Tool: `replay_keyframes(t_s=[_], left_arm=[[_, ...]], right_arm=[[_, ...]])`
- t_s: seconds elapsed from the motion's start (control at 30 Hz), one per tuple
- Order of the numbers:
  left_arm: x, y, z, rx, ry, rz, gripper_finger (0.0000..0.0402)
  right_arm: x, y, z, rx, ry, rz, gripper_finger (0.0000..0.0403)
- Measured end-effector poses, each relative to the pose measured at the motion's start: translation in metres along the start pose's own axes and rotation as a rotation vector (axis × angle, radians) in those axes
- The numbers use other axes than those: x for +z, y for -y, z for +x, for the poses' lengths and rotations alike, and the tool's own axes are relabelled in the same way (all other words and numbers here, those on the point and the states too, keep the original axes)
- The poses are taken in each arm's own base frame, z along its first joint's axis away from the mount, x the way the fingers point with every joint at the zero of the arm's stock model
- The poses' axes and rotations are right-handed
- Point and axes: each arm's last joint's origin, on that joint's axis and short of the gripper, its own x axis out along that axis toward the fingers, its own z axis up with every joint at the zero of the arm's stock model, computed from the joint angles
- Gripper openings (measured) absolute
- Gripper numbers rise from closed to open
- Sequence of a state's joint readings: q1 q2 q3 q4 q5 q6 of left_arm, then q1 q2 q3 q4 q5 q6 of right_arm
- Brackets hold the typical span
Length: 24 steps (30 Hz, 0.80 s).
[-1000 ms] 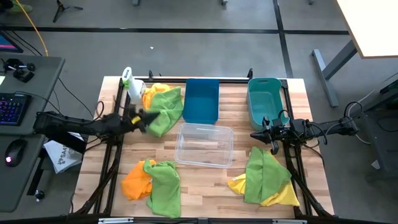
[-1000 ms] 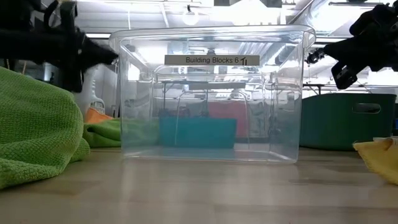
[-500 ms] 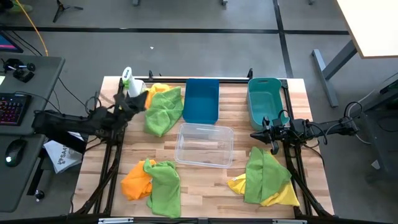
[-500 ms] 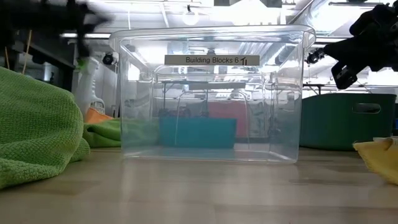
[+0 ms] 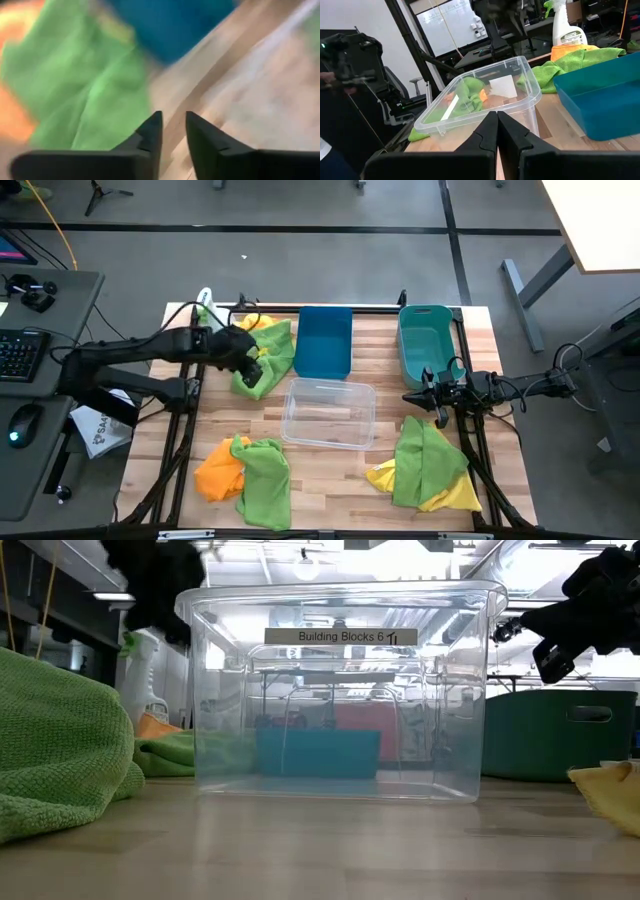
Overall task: Sort microfiber towel by color & place in baskets
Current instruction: Put the top left green microfiber cloth into the blue bin
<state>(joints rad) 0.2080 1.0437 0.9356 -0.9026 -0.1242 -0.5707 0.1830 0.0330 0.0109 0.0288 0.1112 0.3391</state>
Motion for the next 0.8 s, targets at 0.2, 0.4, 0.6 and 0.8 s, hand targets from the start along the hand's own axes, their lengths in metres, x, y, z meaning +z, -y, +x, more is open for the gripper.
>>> replay_keyframes(t_s=[0.2,0.4,0.6,0.8], left_arm=[[-0.04,-0.006,0.03,0.122,-0.182,-0.094,0.0162],[-0.04,-0.013,0.042,0.186,-0.179,-0.155,0.0204],[-0.038,-0.013,0.066,0.248,-0.272,-0.122,0.0211],[-0.04,-0.01,0.097,0.337,-0.353,-0.143,0.0212]], right_arm=[[0.0,0.0,0.0,0.0,0.0,0.0,0.0],[0.0,0.0,0.0,0.0,0.0,0.0,0.0],[0.0,0.0,0.0,0.0,0.0,0.0,0.0],[0.0,0.0,0.0,0.0,0.0,0.0,0.0]])
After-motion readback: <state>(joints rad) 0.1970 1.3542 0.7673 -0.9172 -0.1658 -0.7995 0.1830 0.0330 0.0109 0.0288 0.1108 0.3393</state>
